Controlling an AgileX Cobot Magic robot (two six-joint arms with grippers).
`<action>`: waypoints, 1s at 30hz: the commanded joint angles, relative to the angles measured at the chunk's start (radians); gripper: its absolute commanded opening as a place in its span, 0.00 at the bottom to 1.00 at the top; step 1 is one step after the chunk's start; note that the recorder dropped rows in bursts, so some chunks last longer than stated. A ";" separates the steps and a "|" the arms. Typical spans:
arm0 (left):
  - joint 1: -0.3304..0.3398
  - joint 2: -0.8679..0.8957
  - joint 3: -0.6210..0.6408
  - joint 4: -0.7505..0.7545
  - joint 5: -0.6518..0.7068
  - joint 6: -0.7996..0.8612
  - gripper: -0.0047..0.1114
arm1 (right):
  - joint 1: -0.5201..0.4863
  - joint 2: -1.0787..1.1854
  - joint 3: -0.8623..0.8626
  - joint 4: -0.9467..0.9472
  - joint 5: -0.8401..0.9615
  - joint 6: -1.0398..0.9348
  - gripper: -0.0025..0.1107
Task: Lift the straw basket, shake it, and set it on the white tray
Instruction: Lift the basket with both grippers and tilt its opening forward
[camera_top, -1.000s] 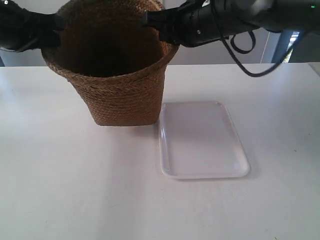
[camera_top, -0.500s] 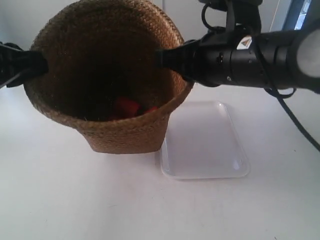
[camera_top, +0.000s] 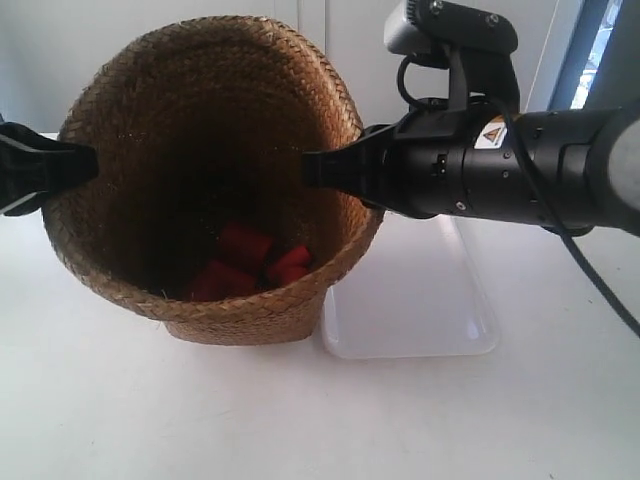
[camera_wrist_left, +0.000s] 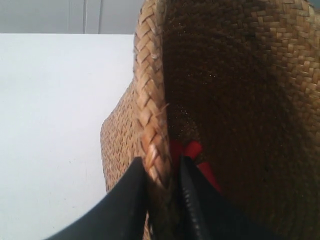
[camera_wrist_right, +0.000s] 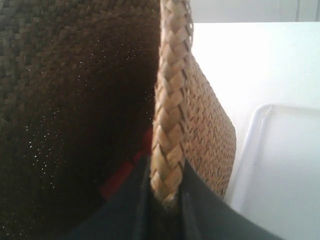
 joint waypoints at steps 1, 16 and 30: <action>-0.012 -0.015 -0.001 0.012 0.025 0.027 0.04 | 0.009 -0.036 -0.001 -0.029 0.018 -0.023 0.02; -0.012 0.009 -0.002 -0.034 -0.008 0.026 0.04 | 0.002 -0.040 0.011 -0.082 -0.035 -0.059 0.02; -0.012 0.009 -0.001 -0.034 -0.042 0.029 0.04 | -0.087 -0.040 0.019 -0.080 0.046 -0.044 0.02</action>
